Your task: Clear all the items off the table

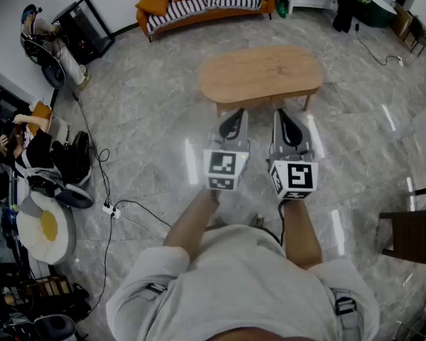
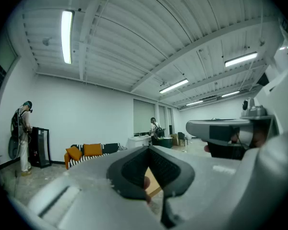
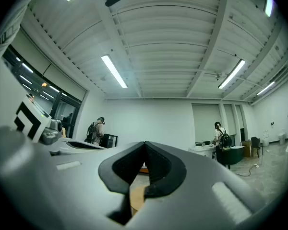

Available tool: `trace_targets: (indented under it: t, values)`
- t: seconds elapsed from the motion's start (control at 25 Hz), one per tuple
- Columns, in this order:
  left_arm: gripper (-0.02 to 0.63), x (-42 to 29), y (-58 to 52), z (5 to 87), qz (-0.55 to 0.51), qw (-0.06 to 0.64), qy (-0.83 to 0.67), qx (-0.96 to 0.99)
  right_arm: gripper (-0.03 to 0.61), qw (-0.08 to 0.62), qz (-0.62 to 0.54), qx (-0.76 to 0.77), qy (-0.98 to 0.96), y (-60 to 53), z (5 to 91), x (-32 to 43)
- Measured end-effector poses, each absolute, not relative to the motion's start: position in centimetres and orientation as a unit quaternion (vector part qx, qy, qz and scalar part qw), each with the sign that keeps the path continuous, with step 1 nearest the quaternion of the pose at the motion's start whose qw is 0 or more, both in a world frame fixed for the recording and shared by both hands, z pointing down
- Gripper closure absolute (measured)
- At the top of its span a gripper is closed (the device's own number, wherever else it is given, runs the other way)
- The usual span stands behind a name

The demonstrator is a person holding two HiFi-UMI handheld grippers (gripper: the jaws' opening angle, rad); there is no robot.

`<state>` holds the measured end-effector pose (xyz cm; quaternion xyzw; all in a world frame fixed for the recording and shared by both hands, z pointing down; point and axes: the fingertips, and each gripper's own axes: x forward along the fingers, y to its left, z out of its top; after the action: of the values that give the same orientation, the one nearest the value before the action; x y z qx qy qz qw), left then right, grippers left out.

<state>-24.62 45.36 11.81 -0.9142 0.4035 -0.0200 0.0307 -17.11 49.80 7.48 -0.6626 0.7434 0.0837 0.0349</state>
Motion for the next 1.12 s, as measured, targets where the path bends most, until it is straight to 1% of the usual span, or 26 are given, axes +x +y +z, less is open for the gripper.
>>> trace_targets:
  t: [0.16, 0.36, 0.56, 0.8, 1.12]
  values:
    - [0.594, -23.5, 44.5, 11.8, -0.017, 0.023, 0.402, -0.915, 0.572, 0.037, 0.084, -0.667, 0.739, 49.7, 7.3, -16.1]
    - [0.594, -22.2, 43.4, 10.8, -0.023, 0.049, 0.412, -0.91, 0.572, 0.042, 0.075, -0.675, 0.733, 49.7, 7.5, -13.9]
    - [0.594, -21.6, 43.1, 11.7, -0.028, 0.034, 0.422, -0.905, 0.572, 0.05, 0.058, -0.679, 0.73, 49.3, 8.5, -11.8]
    - [0.592, -17.6, 44.4, 13.2, -0.036, 0.022, 0.421, -0.906, 0.572, 0.04, 0.049, -0.663, 0.746, 49.7, 10.1, -8.9]
    - [0.593, -17.6, 43.0, 13.5, -0.037, 0.024, 0.436, -0.899, 0.572, 0.037, 0.05, -0.637, 0.768, 47.5, 10.6, -9.4]
